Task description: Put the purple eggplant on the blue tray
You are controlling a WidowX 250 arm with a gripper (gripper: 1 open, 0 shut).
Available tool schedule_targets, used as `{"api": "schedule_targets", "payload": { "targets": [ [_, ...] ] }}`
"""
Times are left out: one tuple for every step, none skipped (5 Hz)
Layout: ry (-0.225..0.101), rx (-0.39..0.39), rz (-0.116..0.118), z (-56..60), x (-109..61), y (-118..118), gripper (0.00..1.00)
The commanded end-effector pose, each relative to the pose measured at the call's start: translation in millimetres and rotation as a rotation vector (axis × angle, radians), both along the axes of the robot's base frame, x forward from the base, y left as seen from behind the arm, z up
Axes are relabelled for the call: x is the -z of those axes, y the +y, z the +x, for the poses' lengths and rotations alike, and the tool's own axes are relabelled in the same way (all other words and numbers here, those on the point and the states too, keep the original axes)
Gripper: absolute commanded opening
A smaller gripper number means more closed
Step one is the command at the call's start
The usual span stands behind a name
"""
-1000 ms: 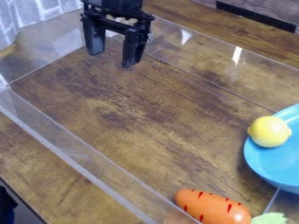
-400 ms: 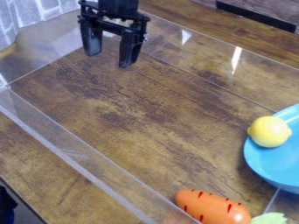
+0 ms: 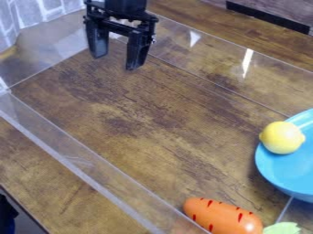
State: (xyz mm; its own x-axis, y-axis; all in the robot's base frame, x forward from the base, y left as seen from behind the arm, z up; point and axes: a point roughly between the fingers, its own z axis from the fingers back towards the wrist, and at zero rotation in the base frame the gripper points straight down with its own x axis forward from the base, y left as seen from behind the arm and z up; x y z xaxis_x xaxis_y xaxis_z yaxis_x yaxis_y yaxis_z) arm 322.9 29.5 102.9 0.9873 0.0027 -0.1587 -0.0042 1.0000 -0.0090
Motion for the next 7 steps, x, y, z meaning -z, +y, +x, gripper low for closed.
{"api": "schedule_targets", "payload": {
  "targets": [
    [-0.053, -0.02, 0.005, 7.0, -15.8, 7.8, 1.0],
    [-0.048, -0.022, 0.004, 6.8, -16.1, 8.4, 1.0],
    [-0.046, -0.026, 0.002, 6.5, -16.4, 8.9, 1.0],
    [-0.043, -0.029, -0.002, 4.2, -17.1, 8.7, 1.0],
    [-0.041, -0.033, -0.006, 1.9, -17.7, 8.4, 1.0],
    [-0.038, -0.035, -0.009, 0.0, -18.2, 8.3, 1.0],
    [-0.036, -0.037, -0.012, -2.5, -19.2, 8.2, 1.0]
  ]
}}
